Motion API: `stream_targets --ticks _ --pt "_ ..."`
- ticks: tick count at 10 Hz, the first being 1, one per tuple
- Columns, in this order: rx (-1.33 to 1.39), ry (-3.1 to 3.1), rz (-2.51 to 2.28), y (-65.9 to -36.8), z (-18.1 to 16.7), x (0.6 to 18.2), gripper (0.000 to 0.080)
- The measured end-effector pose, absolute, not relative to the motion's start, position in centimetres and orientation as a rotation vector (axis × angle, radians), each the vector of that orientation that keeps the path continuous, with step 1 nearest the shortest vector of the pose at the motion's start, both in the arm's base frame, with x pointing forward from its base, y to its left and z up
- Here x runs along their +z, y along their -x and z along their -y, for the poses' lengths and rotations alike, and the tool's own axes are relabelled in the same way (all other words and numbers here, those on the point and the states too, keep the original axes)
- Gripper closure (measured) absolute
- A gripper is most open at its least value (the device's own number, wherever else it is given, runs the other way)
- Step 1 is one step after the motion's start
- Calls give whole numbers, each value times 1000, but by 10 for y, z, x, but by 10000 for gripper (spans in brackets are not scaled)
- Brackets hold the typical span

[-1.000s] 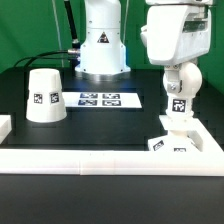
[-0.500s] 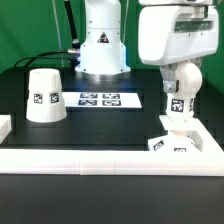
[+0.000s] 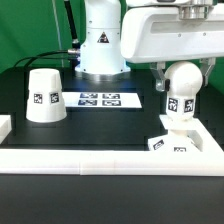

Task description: Assemble lamp

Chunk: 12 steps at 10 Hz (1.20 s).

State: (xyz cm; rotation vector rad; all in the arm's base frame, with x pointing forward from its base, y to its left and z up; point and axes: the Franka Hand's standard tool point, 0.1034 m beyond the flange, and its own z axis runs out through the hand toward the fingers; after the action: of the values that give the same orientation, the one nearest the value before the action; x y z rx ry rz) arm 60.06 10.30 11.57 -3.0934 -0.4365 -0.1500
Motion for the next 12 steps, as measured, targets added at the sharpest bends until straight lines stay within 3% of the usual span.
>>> stream_targets --ticks 12 --pt "-93 2870 -1069 -600 -102 114 220"
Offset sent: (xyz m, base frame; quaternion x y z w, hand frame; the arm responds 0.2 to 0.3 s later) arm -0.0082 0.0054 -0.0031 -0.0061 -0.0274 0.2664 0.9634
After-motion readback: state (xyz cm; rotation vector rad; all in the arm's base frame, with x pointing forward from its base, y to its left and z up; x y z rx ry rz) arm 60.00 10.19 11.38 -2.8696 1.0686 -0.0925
